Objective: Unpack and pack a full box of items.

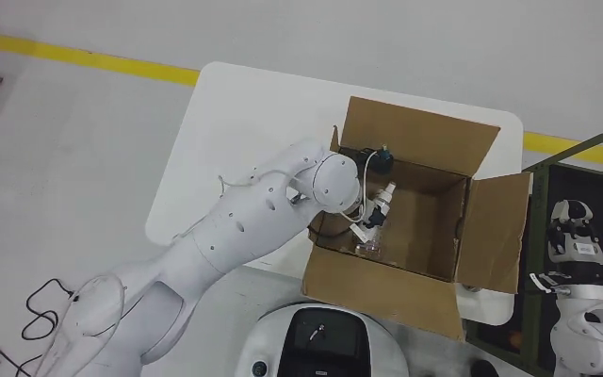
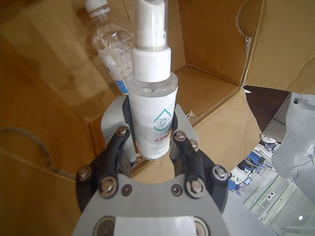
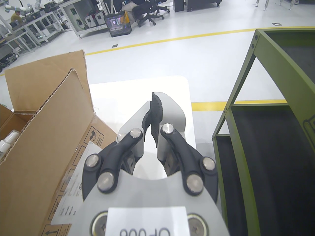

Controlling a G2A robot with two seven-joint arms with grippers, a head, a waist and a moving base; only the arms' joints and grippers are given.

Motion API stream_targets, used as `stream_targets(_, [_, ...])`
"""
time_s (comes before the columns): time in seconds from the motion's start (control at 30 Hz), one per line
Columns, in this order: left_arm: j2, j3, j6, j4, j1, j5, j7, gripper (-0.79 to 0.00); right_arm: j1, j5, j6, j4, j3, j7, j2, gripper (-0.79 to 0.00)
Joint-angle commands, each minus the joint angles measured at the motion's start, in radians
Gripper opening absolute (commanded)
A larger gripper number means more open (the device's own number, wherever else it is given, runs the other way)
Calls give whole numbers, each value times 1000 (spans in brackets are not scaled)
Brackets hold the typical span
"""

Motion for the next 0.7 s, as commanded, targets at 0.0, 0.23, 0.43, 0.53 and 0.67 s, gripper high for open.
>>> stream_targets(0.0, [0, 0, 0, 0, 0, 0, 0, -785, 0, 0, 0, 0, 0, 0, 0, -785])
stream_targets(0.23, [2, -17, 2, 0, 34, -14, 46, -785, 0, 0, 0, 0, 0, 0, 0, -785])
stream_targets(0.43, [4, -53, 57, -12, 43, -25, 48, -785, 0, 0, 0, 0, 0, 0, 0, -785])
stream_targets(0.53, [6, -66, 75, -20, 46, -24, 41, -785, 0, 0, 0, 0, 0, 0, 0, -785])
stream_targets(0.67, [7, -72, 97, -43, 43, -5, 29, -785, 0, 0, 0, 0, 0, 0, 0, -785])
